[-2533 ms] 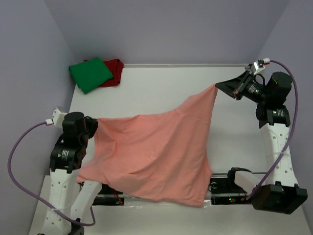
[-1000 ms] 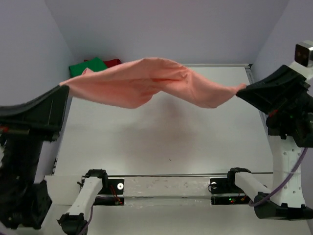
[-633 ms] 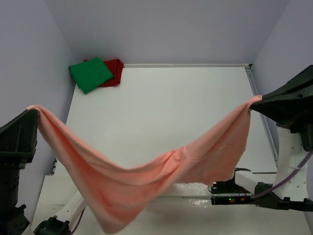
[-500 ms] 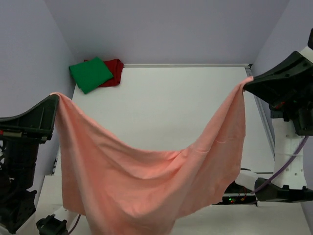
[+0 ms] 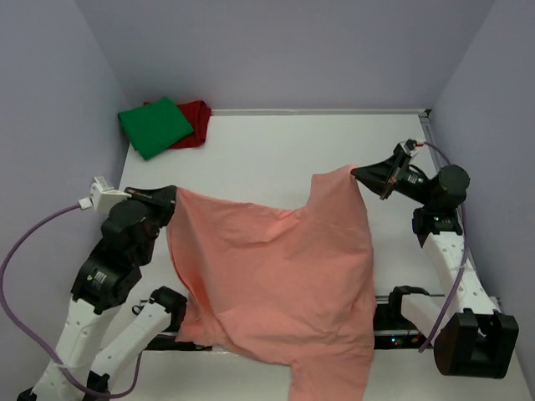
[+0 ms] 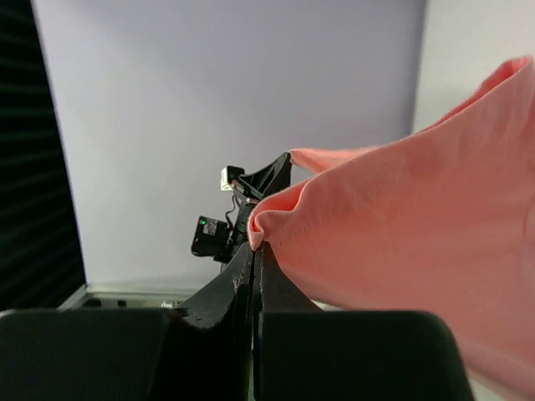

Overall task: Fold and stack the t-shirts
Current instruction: Flatten out the tshirt

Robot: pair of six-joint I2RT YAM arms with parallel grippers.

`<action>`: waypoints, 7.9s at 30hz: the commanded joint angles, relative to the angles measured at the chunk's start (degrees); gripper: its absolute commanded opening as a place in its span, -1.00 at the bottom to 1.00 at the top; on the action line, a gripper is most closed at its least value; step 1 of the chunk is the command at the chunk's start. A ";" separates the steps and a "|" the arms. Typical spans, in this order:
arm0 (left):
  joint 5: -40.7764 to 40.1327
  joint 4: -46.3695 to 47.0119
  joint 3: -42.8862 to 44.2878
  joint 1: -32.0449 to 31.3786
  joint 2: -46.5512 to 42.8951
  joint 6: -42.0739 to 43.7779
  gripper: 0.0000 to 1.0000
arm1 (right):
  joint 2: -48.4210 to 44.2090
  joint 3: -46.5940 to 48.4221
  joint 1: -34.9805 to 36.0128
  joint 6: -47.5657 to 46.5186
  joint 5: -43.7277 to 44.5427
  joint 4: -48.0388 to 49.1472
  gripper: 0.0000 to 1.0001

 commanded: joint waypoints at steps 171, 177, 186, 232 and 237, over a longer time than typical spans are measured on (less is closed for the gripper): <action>14.59 -19.37 -1.23 -4.99 53.64 25.92 0.00 | 77.25 59.25 44.84 -76.58 13.41 -78.99 -1.00; 13.27 -18.22 -5.63 -6.22 56.10 24.96 0.00 | 78.22 59.60 44.84 -76.67 15.87 -80.40 -1.00; 8.62 -18.66 -5.98 -6.57 57.42 23.46 0.00 | 80.42 61.36 45.36 -77.11 19.66 -84.18 -1.00; 8.44 -20.95 -8.97 11.09 51.01 22.41 -1.00 | 79.71 58.99 45.36 -77.37 17.64 -83.47 -1.00; 8.62 -20.68 -11.52 16.00 48.38 19.69 -1.00 | 79.71 59.16 45.36 -77.37 17.46 -83.39 -1.00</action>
